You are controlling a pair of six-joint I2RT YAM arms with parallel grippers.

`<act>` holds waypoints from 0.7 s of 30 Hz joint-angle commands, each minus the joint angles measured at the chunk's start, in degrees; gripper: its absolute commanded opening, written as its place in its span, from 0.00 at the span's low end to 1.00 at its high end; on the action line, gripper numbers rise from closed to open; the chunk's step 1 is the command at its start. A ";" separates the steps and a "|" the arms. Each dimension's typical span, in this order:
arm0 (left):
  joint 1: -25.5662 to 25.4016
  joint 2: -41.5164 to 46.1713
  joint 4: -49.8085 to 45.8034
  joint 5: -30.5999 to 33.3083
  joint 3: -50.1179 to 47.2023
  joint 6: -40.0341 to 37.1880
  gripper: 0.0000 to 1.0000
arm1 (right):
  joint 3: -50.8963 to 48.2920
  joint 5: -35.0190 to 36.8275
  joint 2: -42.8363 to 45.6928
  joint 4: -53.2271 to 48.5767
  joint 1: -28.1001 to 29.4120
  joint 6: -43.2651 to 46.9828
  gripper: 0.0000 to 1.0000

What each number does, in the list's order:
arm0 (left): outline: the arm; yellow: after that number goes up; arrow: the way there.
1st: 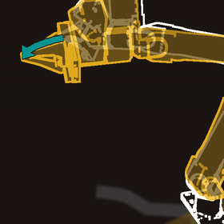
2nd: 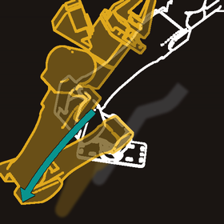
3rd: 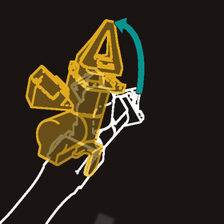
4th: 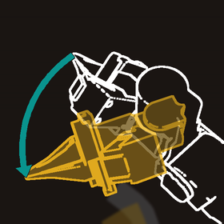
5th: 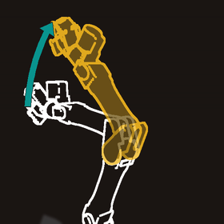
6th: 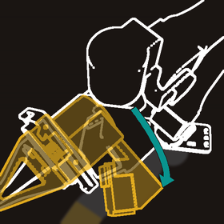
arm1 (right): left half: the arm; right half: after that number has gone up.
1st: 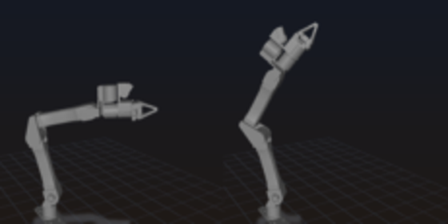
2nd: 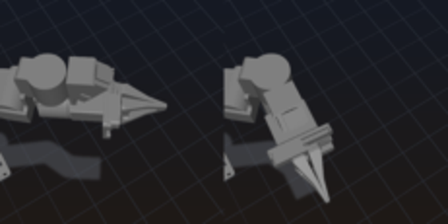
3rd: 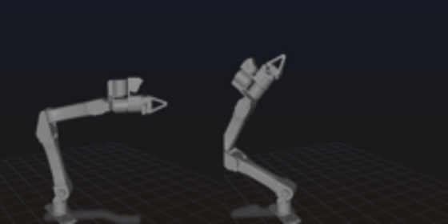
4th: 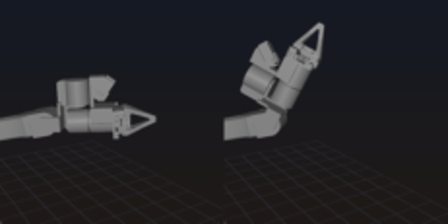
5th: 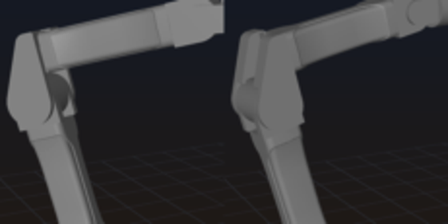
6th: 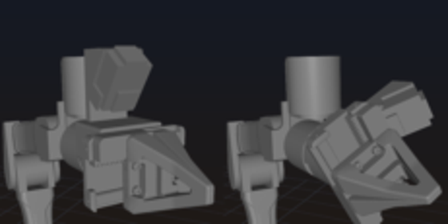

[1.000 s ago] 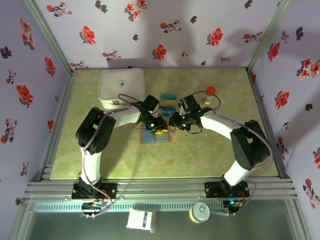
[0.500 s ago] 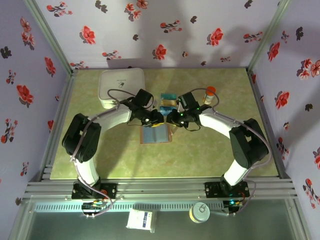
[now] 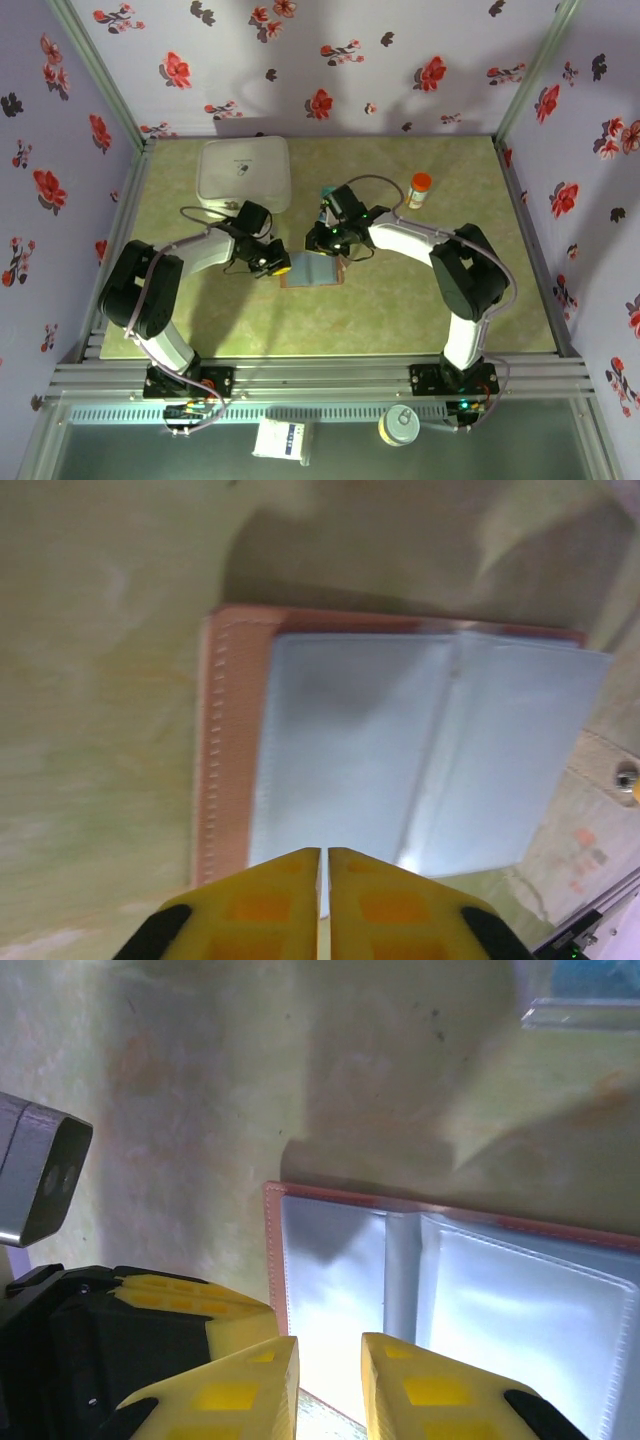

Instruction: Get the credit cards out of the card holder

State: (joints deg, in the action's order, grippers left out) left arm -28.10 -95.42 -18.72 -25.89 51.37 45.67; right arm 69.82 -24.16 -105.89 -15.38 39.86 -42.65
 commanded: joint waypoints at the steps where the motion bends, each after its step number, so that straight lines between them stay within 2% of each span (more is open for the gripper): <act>1: 0.47 0.25 2.21 -0.42 -0.99 -1.54 0.06 | 1.93 -1.07 -2.08 -1.74 0.96 -1.20 0.24; 7: 0.67 -2.83 4.11 -1.12 -0.84 -1.56 0.00 | 2.12 -1.65 -4.44 -1.28 1.67 -1.73 0.24; 21: 2.30 -2.08 3.72 -0.13 -1.72 -2.19 0.00 | 2.67 -5.64 -7.98 3.07 3.62 -3.49 0.20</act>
State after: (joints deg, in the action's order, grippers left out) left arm -26.44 -98.08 -14.55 -26.15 50.57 44.77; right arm 70.89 -27.73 -112.27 -13.56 42.48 -45.19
